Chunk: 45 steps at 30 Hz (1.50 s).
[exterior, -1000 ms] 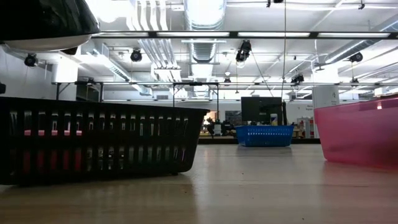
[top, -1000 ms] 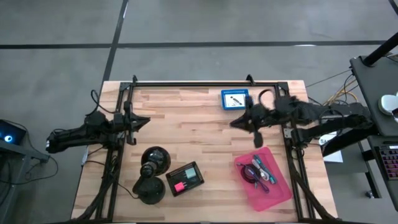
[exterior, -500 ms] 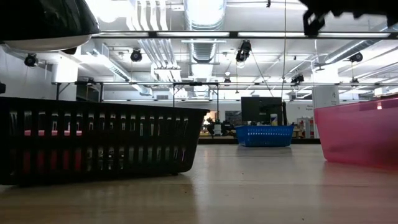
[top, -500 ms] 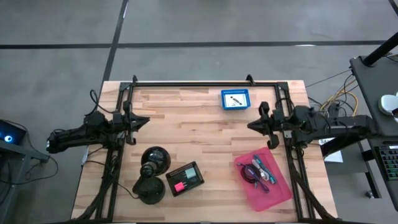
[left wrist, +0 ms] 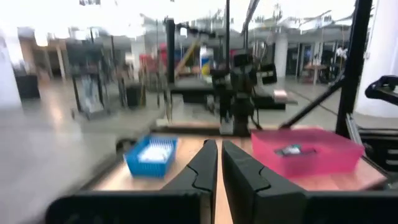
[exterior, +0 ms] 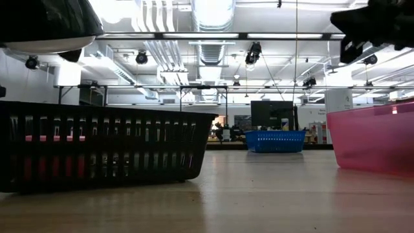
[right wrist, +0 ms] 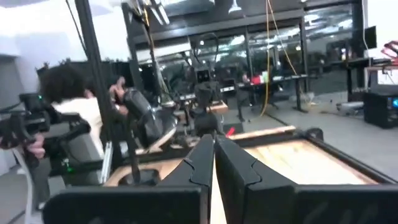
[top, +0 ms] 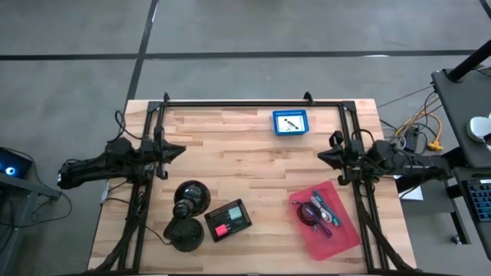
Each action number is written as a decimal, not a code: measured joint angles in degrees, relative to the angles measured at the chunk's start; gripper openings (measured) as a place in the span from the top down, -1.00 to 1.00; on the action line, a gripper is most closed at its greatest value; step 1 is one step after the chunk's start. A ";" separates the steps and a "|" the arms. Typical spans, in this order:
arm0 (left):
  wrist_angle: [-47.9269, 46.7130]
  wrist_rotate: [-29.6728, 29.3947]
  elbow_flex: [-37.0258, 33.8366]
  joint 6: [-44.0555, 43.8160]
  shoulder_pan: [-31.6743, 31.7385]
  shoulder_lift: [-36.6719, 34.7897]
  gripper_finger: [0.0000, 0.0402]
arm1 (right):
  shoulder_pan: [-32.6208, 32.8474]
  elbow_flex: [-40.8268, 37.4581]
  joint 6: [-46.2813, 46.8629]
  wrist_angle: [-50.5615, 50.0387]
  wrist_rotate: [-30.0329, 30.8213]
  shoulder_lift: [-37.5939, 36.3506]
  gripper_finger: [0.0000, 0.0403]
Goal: Pick and place items into bin
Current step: Return to Home Position
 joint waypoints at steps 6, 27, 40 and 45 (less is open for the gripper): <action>-7.12 1.34 -0.77 -4.05 0.00 0.37 0.96 | 0.00 -2.29 0.12 -11.01 4.08 -5.18 0.96; 6.12 7.36 -10.12 -6.53 0.00 0.92 1.00 | 0.00 -5.14 1.79 -5.22 -1.97 -5.05 0.96; 6.13 7.34 -10.19 -6.62 0.00 0.91 1.00 | 0.00 -5.45 2.13 -5.86 -1.26 -5.01 0.96; 6.16 7.34 -10.22 -6.90 0.00 0.91 1.00 | 0.00 -5.49 6.14 -5.81 0.30 -5.01 0.96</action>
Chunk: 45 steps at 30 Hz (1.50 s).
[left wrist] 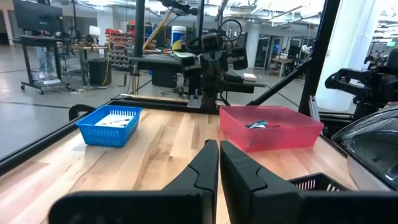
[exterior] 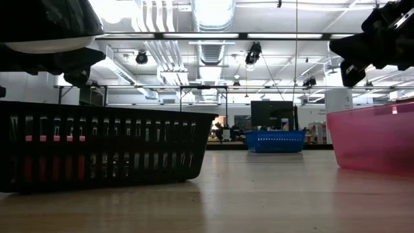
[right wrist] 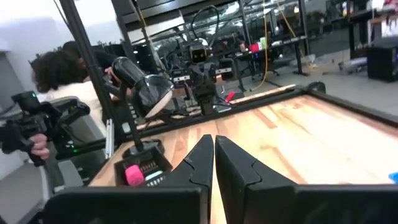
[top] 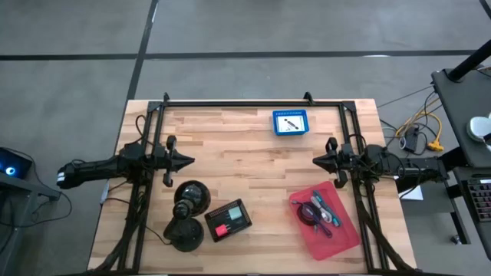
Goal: Pick and place items into bin
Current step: Return to Home Position
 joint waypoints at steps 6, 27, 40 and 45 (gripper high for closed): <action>0.33 0.00 -0.02 -0.03 0.00 0.00 1.00 | 0.00 -0.02 1.88 -4.51 0.22 0.77 0.96; 0.39 0.00 -0.09 -0.05 -0.02 0.39 1.00 | 0.02 -0.02 1.86 -4.51 1.09 1.45 0.96; 0.37 -0.02 -0.11 -0.05 -0.02 0.41 1.00 | 0.02 -0.02 1.85 -4.51 1.07 1.45 0.96; 0.33 -0.02 -0.11 -0.04 -0.02 0.36 1.00 | 0.02 -0.02 1.83 -4.51 1.07 1.45 0.96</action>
